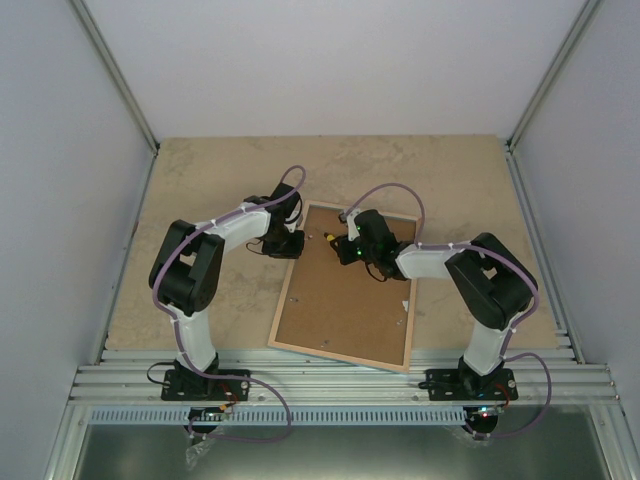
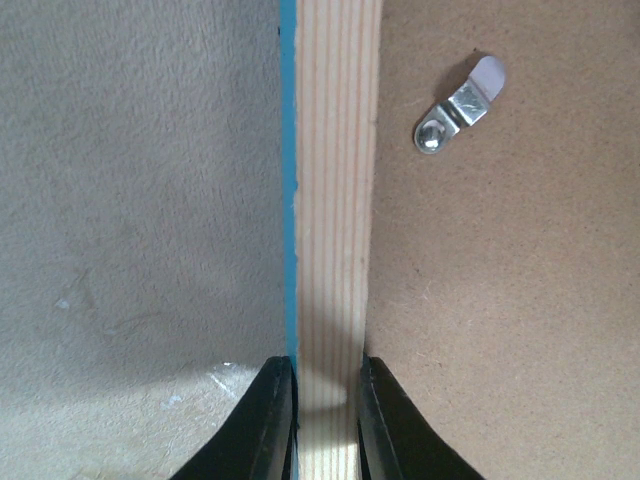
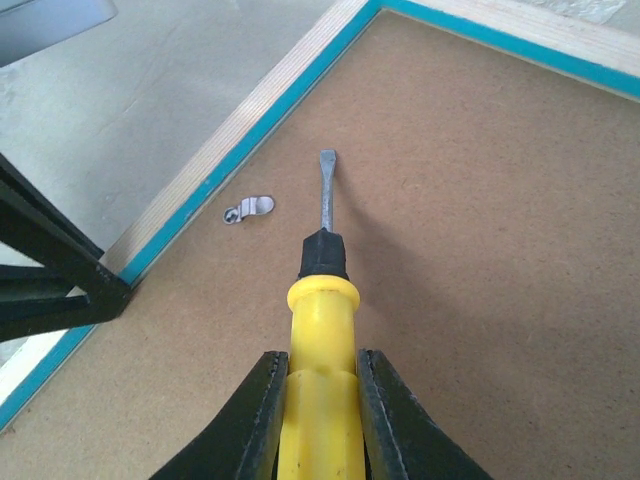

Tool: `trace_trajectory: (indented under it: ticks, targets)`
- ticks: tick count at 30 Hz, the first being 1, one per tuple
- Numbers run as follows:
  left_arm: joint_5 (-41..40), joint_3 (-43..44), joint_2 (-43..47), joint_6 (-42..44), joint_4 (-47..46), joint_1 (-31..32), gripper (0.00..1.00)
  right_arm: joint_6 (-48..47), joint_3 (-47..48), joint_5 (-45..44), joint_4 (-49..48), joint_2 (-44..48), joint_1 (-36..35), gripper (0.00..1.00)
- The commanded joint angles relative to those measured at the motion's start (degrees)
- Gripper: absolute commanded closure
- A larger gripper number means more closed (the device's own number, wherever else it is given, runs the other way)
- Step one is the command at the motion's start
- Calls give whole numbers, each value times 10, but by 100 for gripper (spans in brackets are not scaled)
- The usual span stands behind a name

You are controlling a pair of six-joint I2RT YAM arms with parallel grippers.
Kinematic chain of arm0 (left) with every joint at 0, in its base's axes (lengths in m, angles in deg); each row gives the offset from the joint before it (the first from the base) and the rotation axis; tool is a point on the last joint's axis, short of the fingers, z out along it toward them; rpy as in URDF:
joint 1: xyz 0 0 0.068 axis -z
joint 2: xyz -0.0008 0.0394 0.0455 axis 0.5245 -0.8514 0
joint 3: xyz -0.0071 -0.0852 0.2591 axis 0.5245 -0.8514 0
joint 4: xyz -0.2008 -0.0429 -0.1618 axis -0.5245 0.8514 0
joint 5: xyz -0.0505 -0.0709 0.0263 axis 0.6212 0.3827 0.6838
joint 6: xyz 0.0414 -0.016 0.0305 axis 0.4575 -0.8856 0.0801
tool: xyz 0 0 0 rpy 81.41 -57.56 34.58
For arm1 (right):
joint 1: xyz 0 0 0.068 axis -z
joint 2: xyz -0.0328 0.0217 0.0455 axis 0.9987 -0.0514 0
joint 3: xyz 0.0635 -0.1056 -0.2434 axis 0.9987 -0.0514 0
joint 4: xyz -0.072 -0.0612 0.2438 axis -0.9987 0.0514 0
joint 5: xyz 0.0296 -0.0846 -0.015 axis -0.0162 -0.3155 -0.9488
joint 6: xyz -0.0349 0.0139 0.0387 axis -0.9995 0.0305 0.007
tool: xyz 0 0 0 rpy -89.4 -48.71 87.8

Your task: Take the photo out of the frame

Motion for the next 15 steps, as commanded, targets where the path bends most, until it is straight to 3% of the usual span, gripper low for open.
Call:
trace_trajectory:
  ticks: [1,15]
  targets:
    - [4,-3,-9,-7,18,-3,100,-33,13,37,23,11,0,100]
    - [1,-3,-9,-7,19,-3,100,-70,39,77,88,8,-1,100]
